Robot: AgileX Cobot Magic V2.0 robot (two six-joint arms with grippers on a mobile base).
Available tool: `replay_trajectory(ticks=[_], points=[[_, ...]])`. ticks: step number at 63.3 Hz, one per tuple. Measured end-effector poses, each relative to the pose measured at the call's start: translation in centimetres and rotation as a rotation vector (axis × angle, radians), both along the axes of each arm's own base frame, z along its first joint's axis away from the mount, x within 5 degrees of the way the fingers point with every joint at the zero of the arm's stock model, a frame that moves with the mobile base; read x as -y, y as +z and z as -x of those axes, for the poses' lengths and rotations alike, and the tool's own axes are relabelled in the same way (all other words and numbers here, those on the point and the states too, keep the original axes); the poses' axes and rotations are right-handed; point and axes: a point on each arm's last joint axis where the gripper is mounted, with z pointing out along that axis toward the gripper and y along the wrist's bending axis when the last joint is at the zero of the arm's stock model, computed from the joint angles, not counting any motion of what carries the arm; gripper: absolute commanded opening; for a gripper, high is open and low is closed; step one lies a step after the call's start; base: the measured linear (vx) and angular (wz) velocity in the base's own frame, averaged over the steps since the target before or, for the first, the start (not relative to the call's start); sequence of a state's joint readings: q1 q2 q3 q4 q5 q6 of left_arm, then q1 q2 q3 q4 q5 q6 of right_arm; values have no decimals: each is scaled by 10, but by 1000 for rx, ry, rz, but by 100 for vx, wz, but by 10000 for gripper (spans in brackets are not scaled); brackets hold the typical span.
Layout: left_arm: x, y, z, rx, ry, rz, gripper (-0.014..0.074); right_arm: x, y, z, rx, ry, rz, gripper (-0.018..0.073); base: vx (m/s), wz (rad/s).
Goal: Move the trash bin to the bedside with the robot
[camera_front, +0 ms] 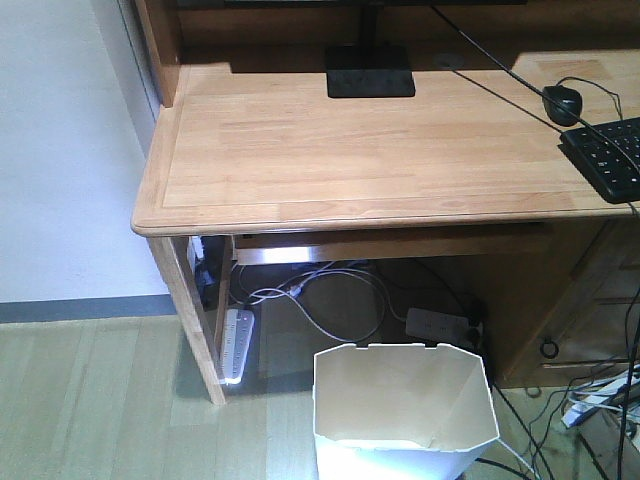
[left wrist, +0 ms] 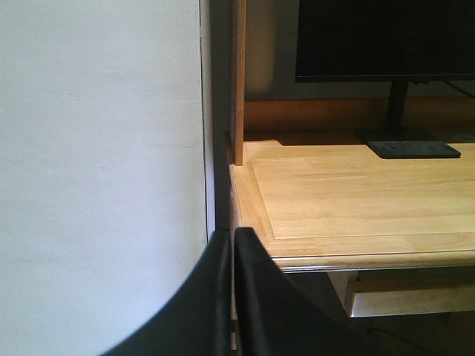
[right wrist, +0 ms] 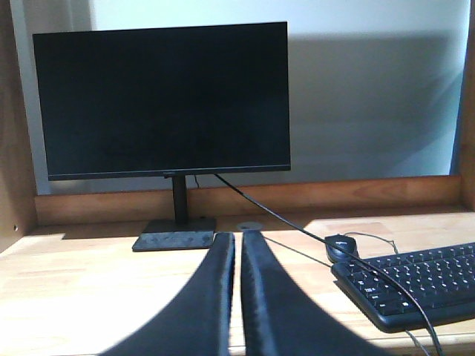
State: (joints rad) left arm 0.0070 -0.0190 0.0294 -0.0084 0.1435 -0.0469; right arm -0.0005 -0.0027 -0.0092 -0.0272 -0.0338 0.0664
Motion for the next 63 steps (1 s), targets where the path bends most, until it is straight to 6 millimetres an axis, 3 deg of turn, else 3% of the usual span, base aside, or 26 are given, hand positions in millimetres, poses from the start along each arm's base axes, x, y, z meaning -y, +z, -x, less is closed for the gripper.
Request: replay_trajectory(ticks=[11,22,35,50,59,63], points=[[0,0,0,0,0,0,-6,0,41,-9,-81,-2,-2,-3,0,0],[0,0,0,0,0,0,-6,1,57,-31,-293,-6,-1,-3,0,0],[0,0,0,0,0,0,-6,1,48,-47,-496,-8,-6,-3,0,0],[0,0,0,0,0,0,-6,1,37,-53,-605,-9,-10,22,0,0],[0,0,0,0,0,0,-6,2,30,-55,-693,-17,20,121,0,0],[0,0,0,0,0,0,-6,3,26,-56,-744,-21,31,214,0,0]])
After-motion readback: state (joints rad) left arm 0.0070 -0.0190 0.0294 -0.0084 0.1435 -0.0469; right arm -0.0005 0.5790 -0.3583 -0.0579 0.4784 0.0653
